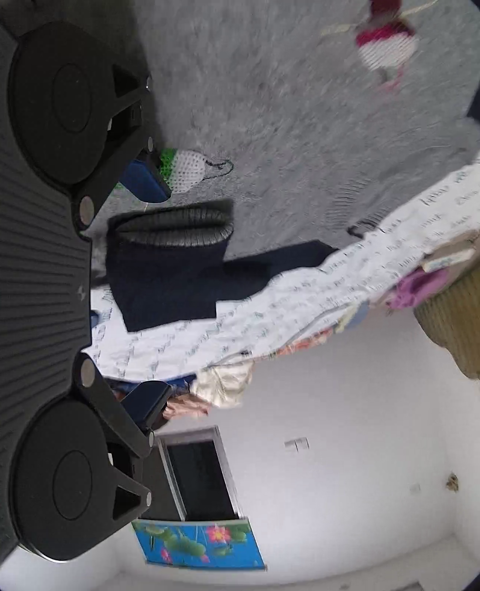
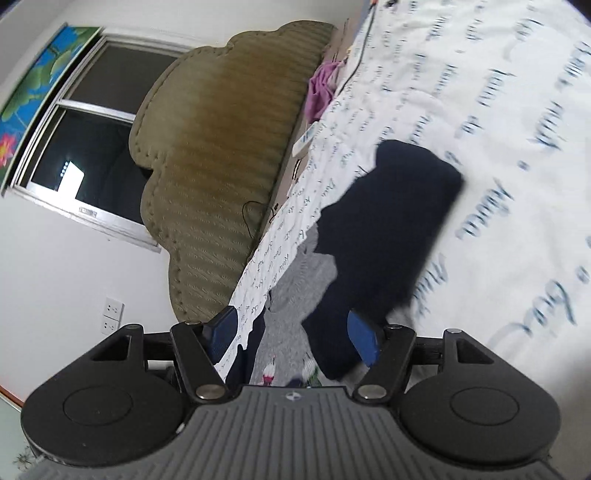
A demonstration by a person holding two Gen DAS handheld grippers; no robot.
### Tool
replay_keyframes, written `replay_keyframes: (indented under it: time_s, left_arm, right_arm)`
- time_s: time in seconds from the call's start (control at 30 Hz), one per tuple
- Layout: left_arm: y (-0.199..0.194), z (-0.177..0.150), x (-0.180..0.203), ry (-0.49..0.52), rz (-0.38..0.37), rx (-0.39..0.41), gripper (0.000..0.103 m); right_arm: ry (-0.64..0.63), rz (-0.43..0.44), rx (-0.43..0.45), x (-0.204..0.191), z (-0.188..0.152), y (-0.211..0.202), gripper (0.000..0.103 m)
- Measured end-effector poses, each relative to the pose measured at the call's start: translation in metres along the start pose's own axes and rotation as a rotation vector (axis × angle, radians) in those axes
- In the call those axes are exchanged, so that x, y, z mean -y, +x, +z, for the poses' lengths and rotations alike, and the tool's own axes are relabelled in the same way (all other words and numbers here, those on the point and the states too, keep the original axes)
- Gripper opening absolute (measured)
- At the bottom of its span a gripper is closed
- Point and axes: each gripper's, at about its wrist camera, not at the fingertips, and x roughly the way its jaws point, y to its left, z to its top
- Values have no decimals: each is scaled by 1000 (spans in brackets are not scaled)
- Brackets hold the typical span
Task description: Fold small clothes
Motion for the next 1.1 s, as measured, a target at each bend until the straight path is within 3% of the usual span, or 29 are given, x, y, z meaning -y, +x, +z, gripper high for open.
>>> replay_keyframes:
  time_s: [0.17,0.23,0.3,0.33,0.4,0.5,0.67,0.77,0.97,1.1]
  left_arm:
    - [21,-2,6,44,46,24,102]
    - [27,-4,9,63,86,33,76]
    - [35,-4,6,65,116,-7,18]
    - [38,-6,7,89,140,-18,10]
    - [42,-8,14,178,178,-21,8]
    - [36,0,26,250,178,-6,7]
    - [-1,44,53,341,169,38,7]
    - [-43,78,53,351,196,105,7]
    - [-87,130,-17,251,484,144,7]
    - [-99,127,-43,199,487,150,7]
  right_arm:
    - [42,6,-5,11,-4,-3,67]
    - [47,2,3,15,-6,-6,69]
    - [60,1,11,20,-5,-9,70]
    - [67,-1,14,22,-4,-9,71]
    - [76,-6,22,26,-3,-11,71]
    - [79,-2,32,28,1,-12,71]
    - [45,-2,45,23,11,-14,72]
    - [-2,-10,50,15,24,-13,72]
    - [-123,-96,36,0,61,11,76]
    - [-266,-228,-21,-13,74,61,76]
